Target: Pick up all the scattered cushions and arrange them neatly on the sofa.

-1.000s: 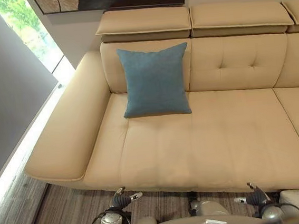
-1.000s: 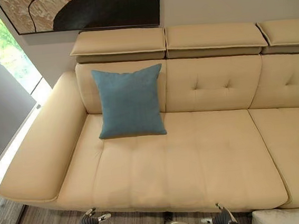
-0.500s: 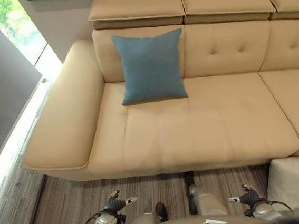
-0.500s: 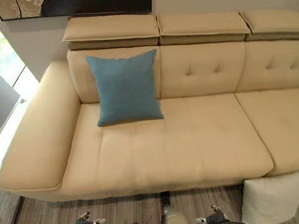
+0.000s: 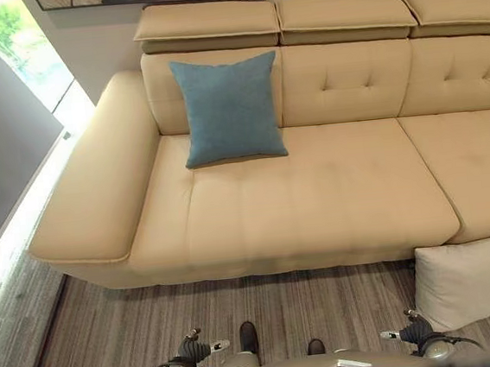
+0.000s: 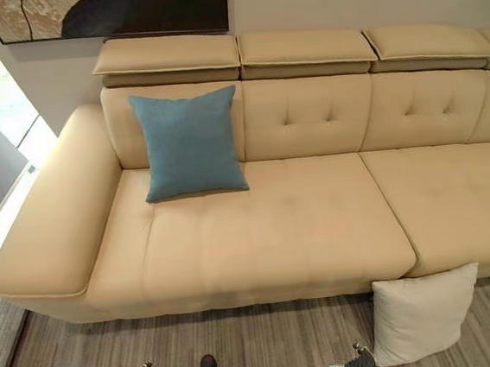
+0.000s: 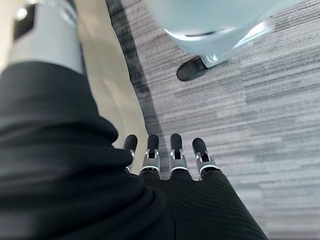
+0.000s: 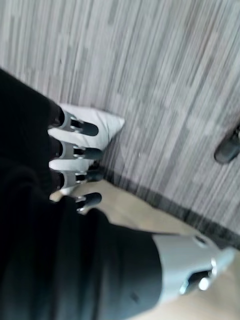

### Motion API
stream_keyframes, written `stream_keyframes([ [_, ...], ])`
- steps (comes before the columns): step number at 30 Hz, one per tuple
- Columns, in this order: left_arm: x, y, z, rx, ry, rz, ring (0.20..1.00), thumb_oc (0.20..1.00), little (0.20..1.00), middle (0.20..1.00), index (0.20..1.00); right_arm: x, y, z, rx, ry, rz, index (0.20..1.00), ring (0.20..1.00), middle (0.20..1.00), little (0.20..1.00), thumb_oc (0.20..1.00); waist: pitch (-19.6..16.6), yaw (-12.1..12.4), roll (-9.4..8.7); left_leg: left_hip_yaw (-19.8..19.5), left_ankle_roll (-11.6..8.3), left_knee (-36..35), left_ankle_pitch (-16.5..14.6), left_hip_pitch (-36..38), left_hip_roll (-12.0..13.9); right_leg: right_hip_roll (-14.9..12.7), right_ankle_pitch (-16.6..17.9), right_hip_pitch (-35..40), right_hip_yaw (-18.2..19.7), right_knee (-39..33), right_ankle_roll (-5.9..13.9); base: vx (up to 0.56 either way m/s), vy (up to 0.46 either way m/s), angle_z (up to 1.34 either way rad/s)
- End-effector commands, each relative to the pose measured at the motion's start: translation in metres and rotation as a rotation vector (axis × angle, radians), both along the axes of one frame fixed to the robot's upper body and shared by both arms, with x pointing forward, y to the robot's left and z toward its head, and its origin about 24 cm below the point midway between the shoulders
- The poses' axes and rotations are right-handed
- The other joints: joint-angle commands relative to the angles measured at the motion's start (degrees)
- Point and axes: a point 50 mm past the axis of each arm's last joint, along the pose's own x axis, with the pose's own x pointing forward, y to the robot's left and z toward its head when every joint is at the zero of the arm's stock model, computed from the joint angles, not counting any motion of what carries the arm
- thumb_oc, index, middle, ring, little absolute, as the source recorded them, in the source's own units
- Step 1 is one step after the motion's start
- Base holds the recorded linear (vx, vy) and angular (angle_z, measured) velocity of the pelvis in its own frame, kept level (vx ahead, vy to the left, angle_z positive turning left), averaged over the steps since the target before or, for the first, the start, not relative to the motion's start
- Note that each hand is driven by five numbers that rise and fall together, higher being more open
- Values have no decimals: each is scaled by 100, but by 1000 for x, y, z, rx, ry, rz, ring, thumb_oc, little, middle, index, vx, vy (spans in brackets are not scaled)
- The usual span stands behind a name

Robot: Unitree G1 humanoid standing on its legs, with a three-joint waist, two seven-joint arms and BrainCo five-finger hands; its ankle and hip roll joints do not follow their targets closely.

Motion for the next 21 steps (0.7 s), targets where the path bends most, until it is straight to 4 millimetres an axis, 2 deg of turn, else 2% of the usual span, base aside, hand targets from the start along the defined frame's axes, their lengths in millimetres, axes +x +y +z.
stream_keyframes([
  [1, 32, -6, 8, -4, -77, -42, 1000, 1000, 1000, 1000, 1000, 27, -5, 8, -8, -76, -30, 1000, 1000, 1000, 1000, 1000, 328, -3, -315, -810, 2, 1098, -1120, 27, -560, -297, 320, -140, 514, 56, 387, -84, 32, -46],
  [3, 36, -11, 9, -21, -93, -41, 1000, 1000, 1000, 1000, 1000, 27, -7, 9, -21, -71, -29, 1000, 1000, 1000, 1000, 1000, 329, 37, -315, -1339, -8, 1192, -1201, -31, -647, -285, 343, -212, 714, 91, 383, -58, 75, -69],
  [4, 38, -14, 9, -34, -102, -31, 1000, 1000, 1000, 1000, 1000, 28, -10, 10, -37, -65, -21, 1000, 1000, 1000, 1000, 1000, 337, 72, -285, -1762, 10, 1207, -1241, -72, -741, -281, 362, -310, 886, 158, 395, -63, 140, -63],
  [5, 39, -15, 9, -35, -104, -31, 1000, 1000, 1000, 1000, 1000, 28, -12, 10, -45, -64, -23, 1000, 1000, 1000, 1000, 1000, 336, 52, -268, -1808, 11, 1193, -1224, -89, -759, -296, 371, -358, 926, 169, 420, -43, 169, -124],
  [9, 41, -15, 9, -28, -101, -42, 1000, 1000, 1000, 1000, 1000, 29, -13, 10, -54, -54, -13, 1000, 1000, 1000, 1000, 1000, 334, -4, -193, -1621, 118, 761, -1127, 97, -737, -376, 572, -646, 1108, 176, 558, -67, 218, -94],
  [10, 42, -12, 11, -10, -104, -54, 1000, 1000, 1000, 1000, 1000, 35, -10, 11, -48, -68, -9, 1000, 1000, 1000, 1000, 1000, 404, -37, -163, -1348, 186, 448, -1007, 162, -730, -458, 787, -929, 1214, 196, 764, -144, 257, -87],
  [14, 49, -7, 14, 21, -120, -77, 1000, 1000, 1000, 1000, 1000, 36, -6, 10, -58, -59, 29, 1000, 1000, 1000, 1000, 1000, 510, -35, -164, -1083, 230, 252, -891, 221, -690, -517, 947, -1168, 1214, 288, 887, -130, 143, -141],
  [16, 57, -3, 19, 35, -141, -92, 1000, 1000, 1000, 1000, 1000, 30, -5, 8, -59, -38, 38, 1000, 1000, 1000, 1000, 1000, 597, -22, -112, -947, 288, 322, -850, 141, -627, -552, 753, -1143, 900, 540, 793, -220, 92, -47],
  [17, 57, -1, 19, 37, -139, -90, 1000, 1000, 1000, 1000, 1000, 22, -7, 6, -60, -17, 26, 1000, 1000, 1000, 1000, 1000, 555, -10, -62, -894, 330, 270, -795, 108, -598, -510, 553, -1004, 788, 800, 680, -139, 67, -37],
  [18, 56, -1, 19, 37, -139, -90, 1000, 1000, 1000, 1000, 1000, 22, -7, 6, -60, -17, 26, 1000, 1000, 1000, 1000, 1000, 565, -8, -65, -892, 331, 267, -798, 124, -600, -512, 541, -996, 791, 813, 681, -157, 78, -23],
  [20, 51, 3, 18, 35, -126, -70, 1000, 1000, 1000, 1000, 1000, 16, -10, 5, -61, 0, 11, 1000, 1000, 1000, 1000, 1000, 459, 142, -19, -682, 361, 253, -744, 76, -528, -535, 208, -670, 378, 1113, 589, -189, 26, -38],
  [21, 44, 7, 15, 39, -105, -49, 1000, 1000, 1000, 1000, 1000, 21, -8, 6, -62, -23, 23, 1000, 1000, 1000, 1000, 1000, 318, 399, -49, -218, 299, 265, -666, -63, -404, -728, 38, -253, -467, 1043, 600, -193, -27, -86],
])
